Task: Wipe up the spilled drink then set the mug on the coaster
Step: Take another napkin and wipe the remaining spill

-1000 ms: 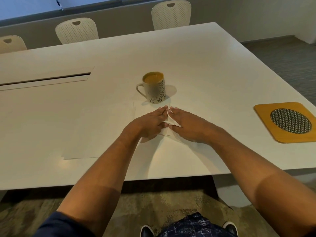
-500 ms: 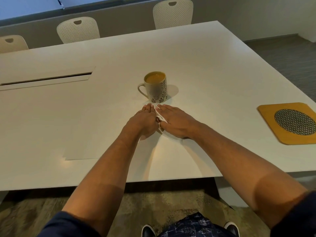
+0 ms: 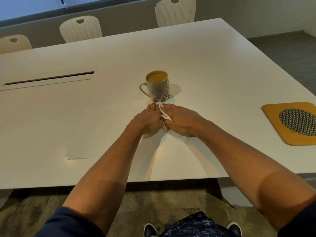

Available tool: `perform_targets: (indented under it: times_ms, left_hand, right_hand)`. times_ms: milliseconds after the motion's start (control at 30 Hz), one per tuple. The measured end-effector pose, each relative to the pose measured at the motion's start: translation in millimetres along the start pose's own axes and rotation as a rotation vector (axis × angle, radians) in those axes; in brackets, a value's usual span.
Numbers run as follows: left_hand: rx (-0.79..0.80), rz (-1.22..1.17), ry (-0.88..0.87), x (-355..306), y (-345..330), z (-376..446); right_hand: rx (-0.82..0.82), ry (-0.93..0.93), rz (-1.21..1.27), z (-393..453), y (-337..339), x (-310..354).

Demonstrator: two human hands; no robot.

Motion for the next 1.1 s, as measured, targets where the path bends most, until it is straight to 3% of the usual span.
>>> perform_targets:
  times_ms: [467,867,1100]
  left_hand:
    - [-0.021,0.028,-0.119,-47,-5,3]
    - [-0.079,0.003,-0.271,-86,-15,15]
    - [-0.018,0.016,-0.425,-110,-20,1]
  right_hand:
    - [-0.064,-0.091,0.114,-27,9,-41]
    - [0.076,-0.197,0.148,-55,24,-81]
    - [0.226,-0.283,-0.14,-73,54,-65]
Point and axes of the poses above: each hand's wrist, its own z-axis towards the middle knuckle, its own y-axis out of the back of the hand, x = y × z, the point moved 8 cm from there along z, towards the middle knuckle, and after that the axes turned 5 degrees about y, right-handed, at the moved point
